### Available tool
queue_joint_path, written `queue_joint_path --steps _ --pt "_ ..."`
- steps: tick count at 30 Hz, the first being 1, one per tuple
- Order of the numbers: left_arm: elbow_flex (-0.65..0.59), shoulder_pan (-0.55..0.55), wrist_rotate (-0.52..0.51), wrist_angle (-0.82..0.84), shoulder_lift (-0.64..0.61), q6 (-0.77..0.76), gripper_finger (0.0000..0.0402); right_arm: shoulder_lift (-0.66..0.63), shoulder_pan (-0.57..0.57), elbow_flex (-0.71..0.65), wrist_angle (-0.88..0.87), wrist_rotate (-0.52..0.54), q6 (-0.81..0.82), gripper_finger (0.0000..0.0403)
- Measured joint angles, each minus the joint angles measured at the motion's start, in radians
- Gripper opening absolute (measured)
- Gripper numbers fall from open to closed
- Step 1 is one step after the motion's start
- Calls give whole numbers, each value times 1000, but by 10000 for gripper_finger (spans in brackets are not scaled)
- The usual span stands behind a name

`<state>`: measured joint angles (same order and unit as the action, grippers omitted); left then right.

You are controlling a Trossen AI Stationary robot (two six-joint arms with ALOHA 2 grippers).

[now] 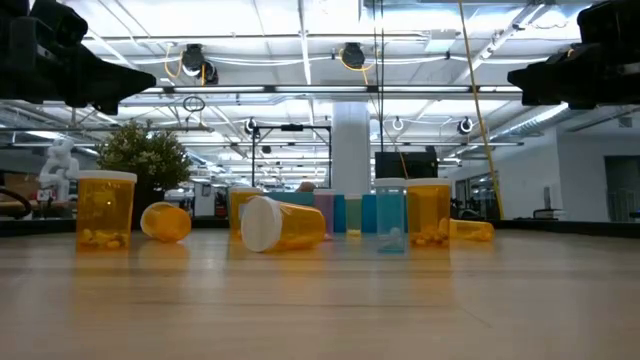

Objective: Pick and place medicine bottles into bin by pill shape (circle, oval)
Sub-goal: Put the small orange tablet bottle into the blue bin

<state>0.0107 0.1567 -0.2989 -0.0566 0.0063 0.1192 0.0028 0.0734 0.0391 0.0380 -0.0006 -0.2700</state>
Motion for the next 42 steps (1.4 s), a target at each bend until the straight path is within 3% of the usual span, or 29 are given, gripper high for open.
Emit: queue_joint_path --steps 4,10,16,20,35,42 --pt "0 0 0 0 0 0 33 1 0 0 13 14 31 0" --pt "0 0 0 -1 0 0 33 29 0 0 84 131 125 0" --pt "0 0 0 0 0 -2 33 84 0 42 129 138 127 0" --pt "0 0 0 0 0 7 33 147 0 173 123 134 137 0" --pt "0 0 0 -1 0 89 33 490 0 819 -324 135 230 0" --pt "0 0 0 -2 0 78 33 648 -2 1071 -583 240 309 0"
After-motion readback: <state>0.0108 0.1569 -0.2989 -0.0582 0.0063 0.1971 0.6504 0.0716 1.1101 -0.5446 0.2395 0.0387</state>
